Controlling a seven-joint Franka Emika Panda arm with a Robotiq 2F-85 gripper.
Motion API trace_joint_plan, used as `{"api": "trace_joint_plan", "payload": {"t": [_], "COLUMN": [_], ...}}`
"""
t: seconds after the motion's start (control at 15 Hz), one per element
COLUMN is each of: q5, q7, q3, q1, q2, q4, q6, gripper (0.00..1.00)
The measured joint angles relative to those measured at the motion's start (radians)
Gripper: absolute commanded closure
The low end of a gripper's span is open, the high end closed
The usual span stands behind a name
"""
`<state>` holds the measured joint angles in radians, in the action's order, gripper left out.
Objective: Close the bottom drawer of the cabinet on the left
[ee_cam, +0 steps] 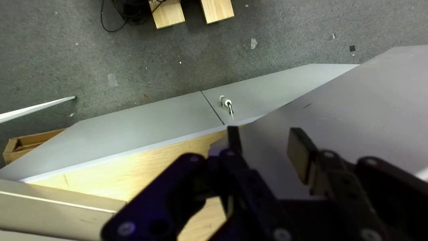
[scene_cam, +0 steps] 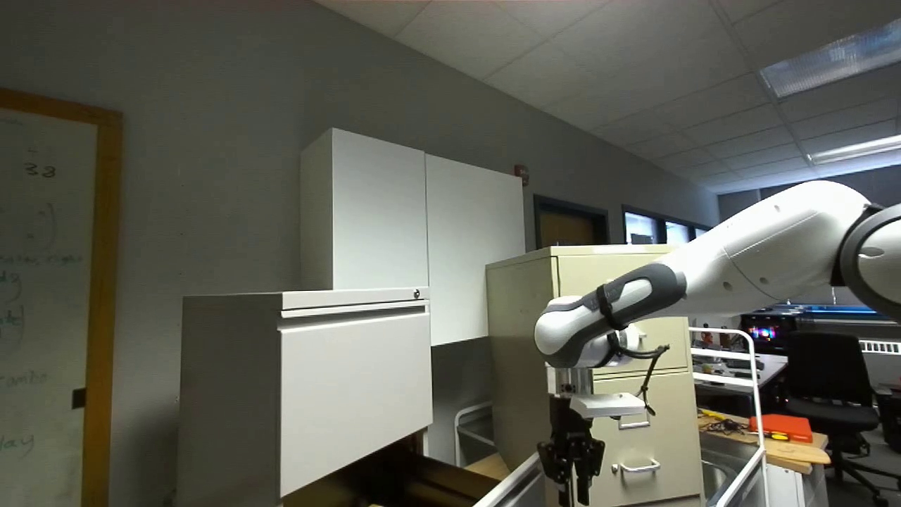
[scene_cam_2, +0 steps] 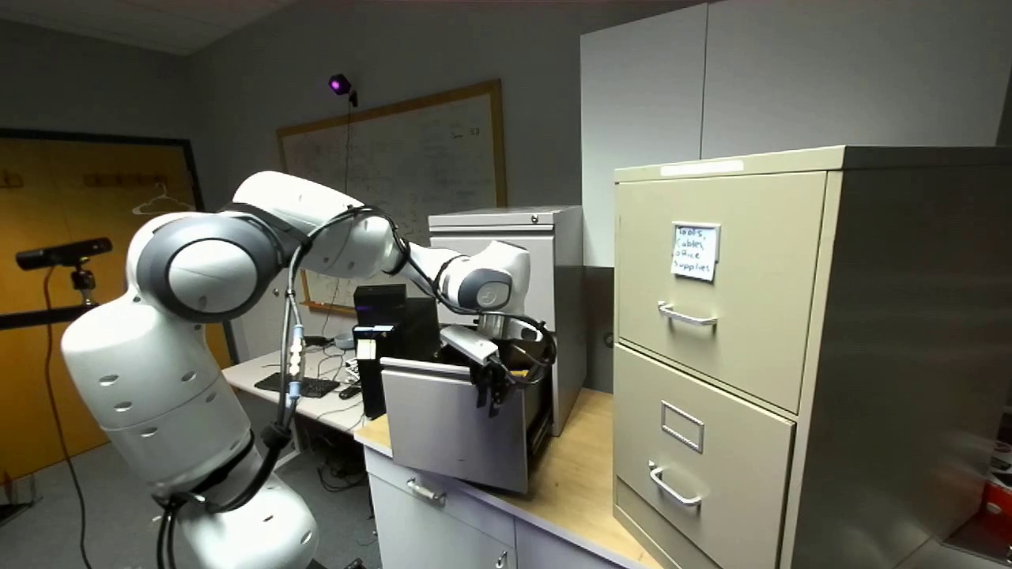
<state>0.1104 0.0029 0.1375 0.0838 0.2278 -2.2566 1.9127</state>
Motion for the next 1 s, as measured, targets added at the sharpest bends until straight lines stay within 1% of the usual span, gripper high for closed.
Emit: {"api": "trace_joint_plan", "payload": {"t": [0.07, 0.13, 0.2, 0.6, 1.0], "q5": [0.002, 0.005, 0.014, 0.117, 0.121], "q7": [0.001, 0.002, 0.003, 0.013, 0.075], "q3": [-0.002, -0.004, -0.006, -0.028, -0.075], "q1": [0.0, 0.0, -0.001, -0.014, -0.037], "q2": [-0.012, -0.021, -0.028, -0.055, -0.068], "q4": [0.002, 0.004, 0.008, 0.07, 0.134], "q6": [0.004, 0.008, 0.01, 0.033, 0.056], "gripper": [0.95, 0.99, 1.0, 0.99, 0.99]}}
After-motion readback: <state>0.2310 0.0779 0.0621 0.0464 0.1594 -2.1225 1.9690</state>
